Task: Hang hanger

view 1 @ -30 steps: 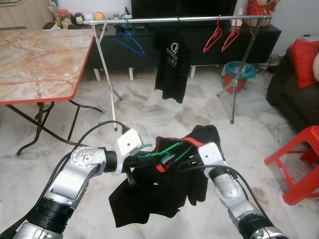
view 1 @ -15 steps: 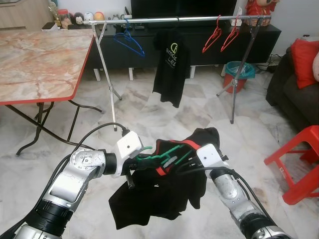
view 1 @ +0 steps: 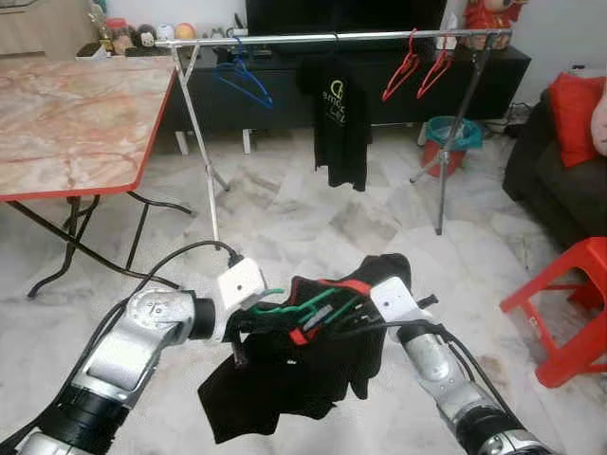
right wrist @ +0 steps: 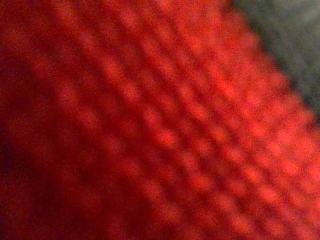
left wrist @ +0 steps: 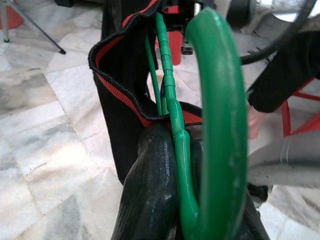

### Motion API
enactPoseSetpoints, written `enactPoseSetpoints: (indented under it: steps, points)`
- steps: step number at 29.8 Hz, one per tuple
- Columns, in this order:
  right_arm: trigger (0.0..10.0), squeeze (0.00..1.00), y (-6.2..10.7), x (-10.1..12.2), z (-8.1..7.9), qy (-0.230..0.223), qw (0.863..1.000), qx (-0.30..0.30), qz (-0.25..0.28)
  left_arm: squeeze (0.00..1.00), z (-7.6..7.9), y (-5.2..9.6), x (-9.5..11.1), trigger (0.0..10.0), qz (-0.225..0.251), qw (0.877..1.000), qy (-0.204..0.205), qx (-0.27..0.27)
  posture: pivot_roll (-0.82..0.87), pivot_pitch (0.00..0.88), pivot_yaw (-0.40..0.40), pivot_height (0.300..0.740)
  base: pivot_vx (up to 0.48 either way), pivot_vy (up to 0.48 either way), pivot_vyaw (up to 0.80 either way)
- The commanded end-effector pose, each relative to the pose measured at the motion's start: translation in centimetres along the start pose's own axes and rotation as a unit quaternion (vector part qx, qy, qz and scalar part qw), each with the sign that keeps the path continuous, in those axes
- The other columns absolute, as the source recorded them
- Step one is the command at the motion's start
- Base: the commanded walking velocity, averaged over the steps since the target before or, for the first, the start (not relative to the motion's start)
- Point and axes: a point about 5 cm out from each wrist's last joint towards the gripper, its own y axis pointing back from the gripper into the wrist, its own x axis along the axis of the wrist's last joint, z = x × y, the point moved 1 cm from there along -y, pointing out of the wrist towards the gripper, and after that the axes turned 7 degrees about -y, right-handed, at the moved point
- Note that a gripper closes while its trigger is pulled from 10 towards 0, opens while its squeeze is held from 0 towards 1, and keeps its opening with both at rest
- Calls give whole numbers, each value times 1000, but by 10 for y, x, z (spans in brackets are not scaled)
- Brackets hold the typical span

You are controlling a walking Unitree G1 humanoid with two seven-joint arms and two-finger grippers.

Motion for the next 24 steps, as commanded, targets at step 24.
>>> enactPoseSetpoints:
  steps: [24]
  points:
    - [0,0,-2,1,-14,27,998,57,-5,0,-3,17,-55,10000,-203,966,-157,6,18,0,-7,740,0,0,0]
